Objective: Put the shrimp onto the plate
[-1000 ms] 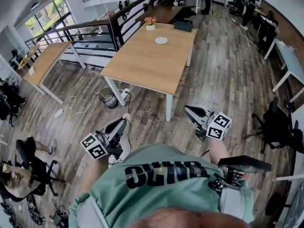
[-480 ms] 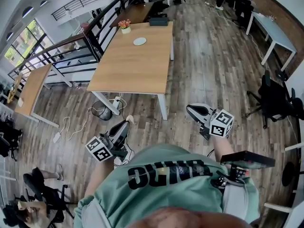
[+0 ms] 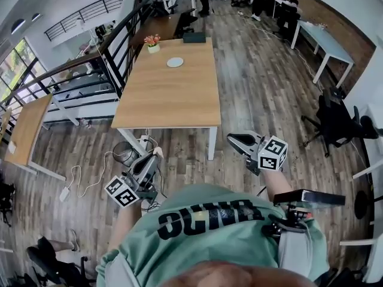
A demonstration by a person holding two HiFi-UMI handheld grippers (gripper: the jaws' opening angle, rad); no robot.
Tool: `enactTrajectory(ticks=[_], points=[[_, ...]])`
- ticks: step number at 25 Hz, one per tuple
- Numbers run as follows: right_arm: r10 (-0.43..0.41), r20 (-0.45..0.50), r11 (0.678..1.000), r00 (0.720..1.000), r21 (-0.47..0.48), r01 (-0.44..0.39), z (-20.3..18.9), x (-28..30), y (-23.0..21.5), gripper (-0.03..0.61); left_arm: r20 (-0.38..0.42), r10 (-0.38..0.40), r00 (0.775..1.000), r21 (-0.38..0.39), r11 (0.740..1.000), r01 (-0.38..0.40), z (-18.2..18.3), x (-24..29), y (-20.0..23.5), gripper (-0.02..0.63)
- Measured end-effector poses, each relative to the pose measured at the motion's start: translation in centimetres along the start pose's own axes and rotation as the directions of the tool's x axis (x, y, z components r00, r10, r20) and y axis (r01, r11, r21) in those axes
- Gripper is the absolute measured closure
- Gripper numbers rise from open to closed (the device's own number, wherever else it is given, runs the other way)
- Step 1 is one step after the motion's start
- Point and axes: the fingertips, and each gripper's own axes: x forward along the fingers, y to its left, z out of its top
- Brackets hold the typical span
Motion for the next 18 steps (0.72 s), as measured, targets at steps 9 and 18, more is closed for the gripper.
enactTrajectory(ticks=[9, 18], points=[[0.102, -0.043, 0.988, 0.994, -0.115, -0.107, 3.8, 13.8, 6.2, 0.571, 0.08, 0.054, 0.995, 0.023, 0.998, -0.056, 6.7, -10.0, 6.4, 0.583], [0.107, -0.072, 0.987, 0.992, -0.111, -0.115, 4.1, 19.8, 7.2, 0.571, 0.128, 0.085, 0.988, 0.013, 0.996, -0.087, 8.6, -15.0, 10.1, 0.583]])
